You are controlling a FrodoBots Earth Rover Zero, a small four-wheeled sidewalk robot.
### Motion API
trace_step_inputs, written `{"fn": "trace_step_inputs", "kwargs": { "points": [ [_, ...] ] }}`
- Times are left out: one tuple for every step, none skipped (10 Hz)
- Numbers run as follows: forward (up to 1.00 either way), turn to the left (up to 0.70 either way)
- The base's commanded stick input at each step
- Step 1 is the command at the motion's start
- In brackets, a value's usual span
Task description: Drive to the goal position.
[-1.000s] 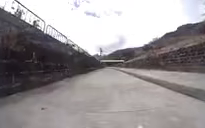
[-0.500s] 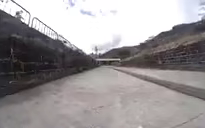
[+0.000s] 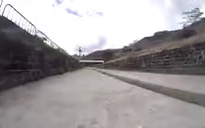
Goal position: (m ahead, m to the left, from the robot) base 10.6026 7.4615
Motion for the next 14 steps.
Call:
{"fn": "trace_step_inputs", "kwargs": {
  "points": [
    [1.0,0.0],
    [1.0,0.0],
    [1.0,0.0],
    [1.0,0.0],
    [1.0,0.0],
    [1.0,0.0],
    [1.0,0.0],
    [1.0,0.0],
    [1.0,0.0],
    [1.0,0.0],
    [1.0,0.0],
    [1.0,0.0],
    [1.0,0.0],
    [1.0,0.0]
  ]
}}
